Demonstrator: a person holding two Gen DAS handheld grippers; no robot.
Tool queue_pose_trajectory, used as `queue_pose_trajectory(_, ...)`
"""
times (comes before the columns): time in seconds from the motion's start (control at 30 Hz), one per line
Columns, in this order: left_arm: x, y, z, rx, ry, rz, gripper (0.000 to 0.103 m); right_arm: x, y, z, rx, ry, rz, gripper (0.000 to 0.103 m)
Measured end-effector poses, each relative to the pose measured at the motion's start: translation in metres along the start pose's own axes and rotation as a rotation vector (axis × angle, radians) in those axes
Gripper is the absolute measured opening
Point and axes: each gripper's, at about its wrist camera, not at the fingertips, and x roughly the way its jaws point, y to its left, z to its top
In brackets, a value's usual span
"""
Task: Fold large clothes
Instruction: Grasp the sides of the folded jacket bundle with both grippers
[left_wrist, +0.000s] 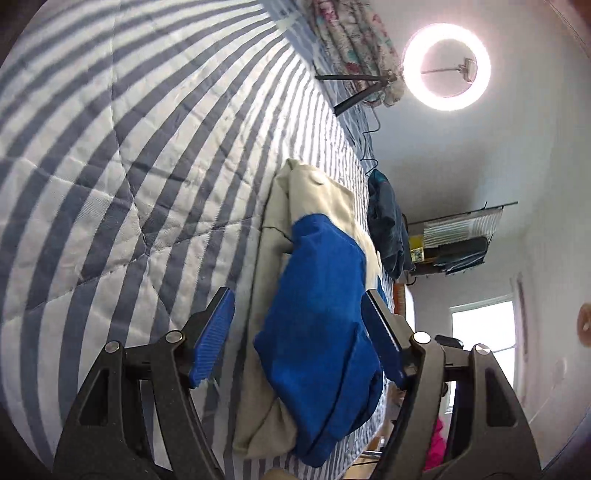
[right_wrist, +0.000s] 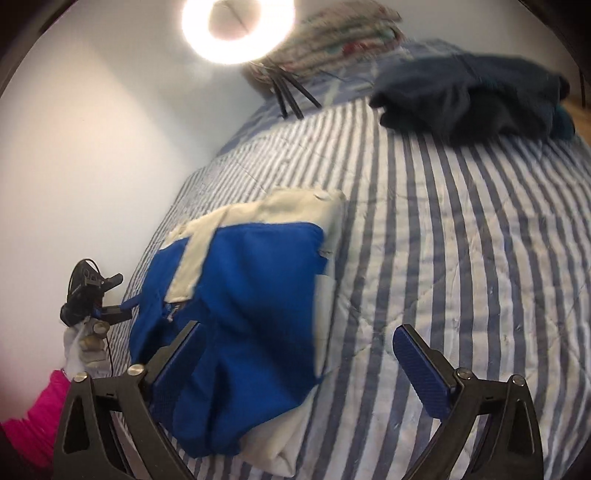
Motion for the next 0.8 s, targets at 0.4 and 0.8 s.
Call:
queue_pose_trajectory(0.4, 0.026, 0.008, 0.014, 0.026, 0.082, -0.099, 0.072, 0.055, -0.037, 0.004, 0.155, 0.113, 0.303, 0.075)
queue_pose_trajectory(0.8, 0.073, -0.023, 0.030, 0.129, 0.141, -0.026, 0.072, 0.082, -0.019, 0.023, 0.187, 0.113, 0.380, 0.075)
